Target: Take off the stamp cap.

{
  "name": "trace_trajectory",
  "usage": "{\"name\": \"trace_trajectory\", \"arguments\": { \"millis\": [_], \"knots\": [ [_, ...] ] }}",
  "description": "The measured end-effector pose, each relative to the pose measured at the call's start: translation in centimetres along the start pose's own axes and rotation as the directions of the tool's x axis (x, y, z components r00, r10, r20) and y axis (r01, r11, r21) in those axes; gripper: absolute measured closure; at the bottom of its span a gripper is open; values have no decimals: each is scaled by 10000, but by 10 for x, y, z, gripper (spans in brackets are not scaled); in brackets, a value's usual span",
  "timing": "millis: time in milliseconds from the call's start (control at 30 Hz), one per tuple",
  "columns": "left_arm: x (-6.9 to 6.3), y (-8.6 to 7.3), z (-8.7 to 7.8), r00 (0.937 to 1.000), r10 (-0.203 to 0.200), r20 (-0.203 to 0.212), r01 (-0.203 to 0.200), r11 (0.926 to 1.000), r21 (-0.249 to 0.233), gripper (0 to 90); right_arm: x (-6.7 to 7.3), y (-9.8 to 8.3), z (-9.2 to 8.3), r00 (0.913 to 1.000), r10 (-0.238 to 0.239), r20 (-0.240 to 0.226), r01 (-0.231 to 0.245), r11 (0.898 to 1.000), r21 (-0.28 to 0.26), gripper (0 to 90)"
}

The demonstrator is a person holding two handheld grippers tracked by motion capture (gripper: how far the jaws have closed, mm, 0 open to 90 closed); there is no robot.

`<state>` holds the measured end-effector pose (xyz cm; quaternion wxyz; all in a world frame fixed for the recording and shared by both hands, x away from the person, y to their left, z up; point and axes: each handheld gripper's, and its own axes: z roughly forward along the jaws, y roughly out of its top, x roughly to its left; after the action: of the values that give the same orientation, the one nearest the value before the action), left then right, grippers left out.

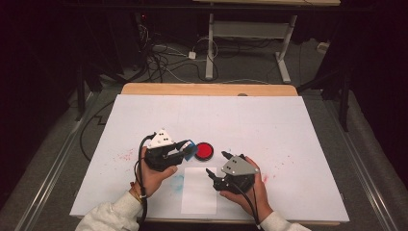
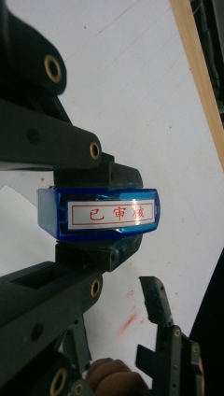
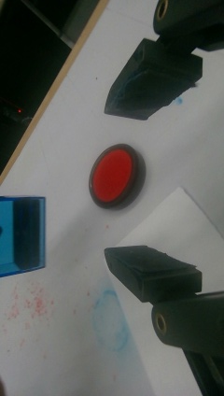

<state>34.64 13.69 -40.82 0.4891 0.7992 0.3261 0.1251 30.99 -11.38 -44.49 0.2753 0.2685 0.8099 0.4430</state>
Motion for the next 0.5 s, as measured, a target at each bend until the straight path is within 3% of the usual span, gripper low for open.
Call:
{"name": "trace_trajectory", "arguments": {
  "millis": [67, 267, 500],
  "knots": [
    [-1, 0, 4, 9997, -258, 28, 258, 9997, -52, 684, 1, 1, 4, 9998, 165, -67, -165, 9998, 55, 272],
    [-8, 0, 10, 9991, -381, 171, 382, 9993, -57, 684, 12, 6, 14, 9999, -6, -165, 12, 9995, 316, 270],
    [-21, 0, 16, 9989, -305, 354, 311, 9994, -157, 684, 17, 8, 21, 9997, -96, -242, 103, 9995, 308, 272]
  ]
}}
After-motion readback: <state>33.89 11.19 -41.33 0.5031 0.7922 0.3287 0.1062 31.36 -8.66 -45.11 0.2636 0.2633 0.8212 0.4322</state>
